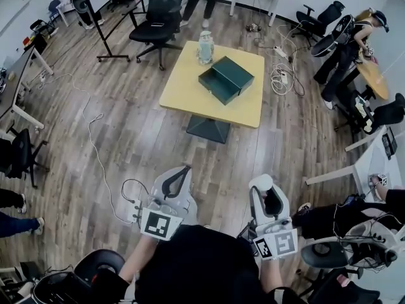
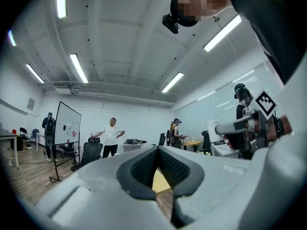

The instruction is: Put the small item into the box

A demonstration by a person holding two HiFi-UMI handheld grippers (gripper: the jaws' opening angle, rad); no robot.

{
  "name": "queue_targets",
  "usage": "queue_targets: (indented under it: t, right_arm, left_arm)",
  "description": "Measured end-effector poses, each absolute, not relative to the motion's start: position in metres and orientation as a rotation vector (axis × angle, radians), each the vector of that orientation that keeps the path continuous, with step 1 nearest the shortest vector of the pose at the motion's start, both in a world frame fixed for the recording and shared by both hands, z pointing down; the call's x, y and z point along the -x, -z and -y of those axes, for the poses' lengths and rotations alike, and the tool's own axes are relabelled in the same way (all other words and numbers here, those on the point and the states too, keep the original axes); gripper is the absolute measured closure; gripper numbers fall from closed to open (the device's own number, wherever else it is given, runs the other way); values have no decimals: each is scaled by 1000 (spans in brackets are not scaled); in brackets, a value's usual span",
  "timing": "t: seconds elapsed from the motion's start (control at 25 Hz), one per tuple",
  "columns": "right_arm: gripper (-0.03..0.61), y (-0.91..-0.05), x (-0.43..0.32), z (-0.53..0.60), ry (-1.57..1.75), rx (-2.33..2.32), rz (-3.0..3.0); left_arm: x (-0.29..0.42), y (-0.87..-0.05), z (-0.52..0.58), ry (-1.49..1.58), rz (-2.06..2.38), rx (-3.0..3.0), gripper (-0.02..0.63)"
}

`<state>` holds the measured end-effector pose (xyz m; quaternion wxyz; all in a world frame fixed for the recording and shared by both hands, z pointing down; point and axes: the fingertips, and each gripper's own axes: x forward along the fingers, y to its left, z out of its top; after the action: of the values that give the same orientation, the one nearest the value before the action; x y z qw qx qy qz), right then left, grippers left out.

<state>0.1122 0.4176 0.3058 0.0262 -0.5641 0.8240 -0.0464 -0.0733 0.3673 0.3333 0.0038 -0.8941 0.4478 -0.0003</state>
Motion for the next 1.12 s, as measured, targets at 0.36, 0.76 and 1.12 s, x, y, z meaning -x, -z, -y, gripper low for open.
queue_targets:
  t: [0.36,0.76,1.12]
  right_arm:
    - [414,-309,-112,-343,224,1778,-2499]
    - [414,-307,-86,-261,219,1832,-2443]
    - [414,-309,-56,-207,208,1870,-2435]
  left_arm:
    - [67,-327,-285,15,-1327,2827,612]
    - [96,-327,-197,20,-1274,2853,612]
    - [127,-328,-138,3,-1249,2868,612]
